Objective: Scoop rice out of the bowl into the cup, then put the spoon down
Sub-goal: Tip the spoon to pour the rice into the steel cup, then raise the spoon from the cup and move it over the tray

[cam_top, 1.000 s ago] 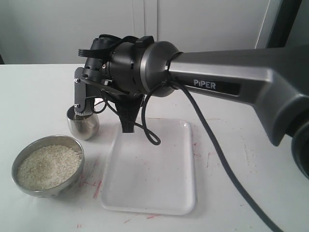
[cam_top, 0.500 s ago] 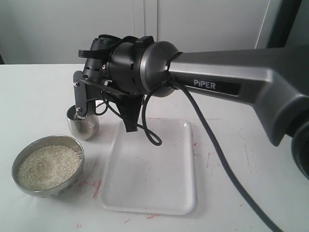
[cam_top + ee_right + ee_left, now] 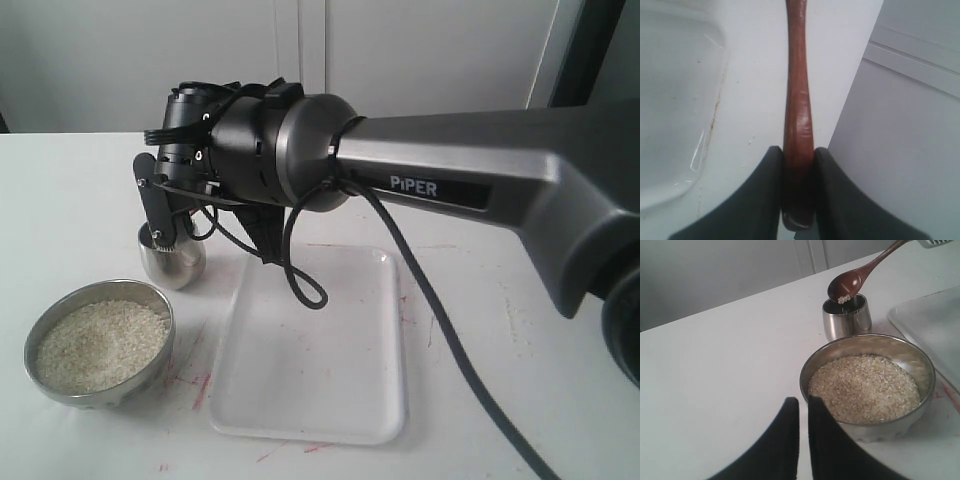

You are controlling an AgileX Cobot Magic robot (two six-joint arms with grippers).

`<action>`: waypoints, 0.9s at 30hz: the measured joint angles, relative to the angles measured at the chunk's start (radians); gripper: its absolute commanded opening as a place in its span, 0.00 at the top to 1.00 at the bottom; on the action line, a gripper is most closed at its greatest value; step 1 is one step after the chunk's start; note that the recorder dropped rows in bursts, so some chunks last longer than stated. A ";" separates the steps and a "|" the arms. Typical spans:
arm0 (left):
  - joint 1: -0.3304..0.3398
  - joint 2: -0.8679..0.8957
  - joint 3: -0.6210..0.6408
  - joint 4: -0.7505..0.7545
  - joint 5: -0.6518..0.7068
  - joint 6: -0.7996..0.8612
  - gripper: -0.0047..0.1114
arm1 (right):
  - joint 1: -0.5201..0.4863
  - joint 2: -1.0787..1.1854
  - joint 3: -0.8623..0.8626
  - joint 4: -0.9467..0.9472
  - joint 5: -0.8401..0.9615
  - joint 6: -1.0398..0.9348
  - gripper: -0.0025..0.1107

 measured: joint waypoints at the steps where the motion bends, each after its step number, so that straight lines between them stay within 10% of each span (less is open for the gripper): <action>1: 0.000 0.000 0.000 0.000 0.000 0.000 0.84 | 0.000 0.000 0.000 0.000 0.000 -0.002 0.95; 27: 0.000 0.000 0.000 0.000 0.000 0.000 0.84 | 0.000 0.000 0.000 -0.094 -0.002 -0.083 0.95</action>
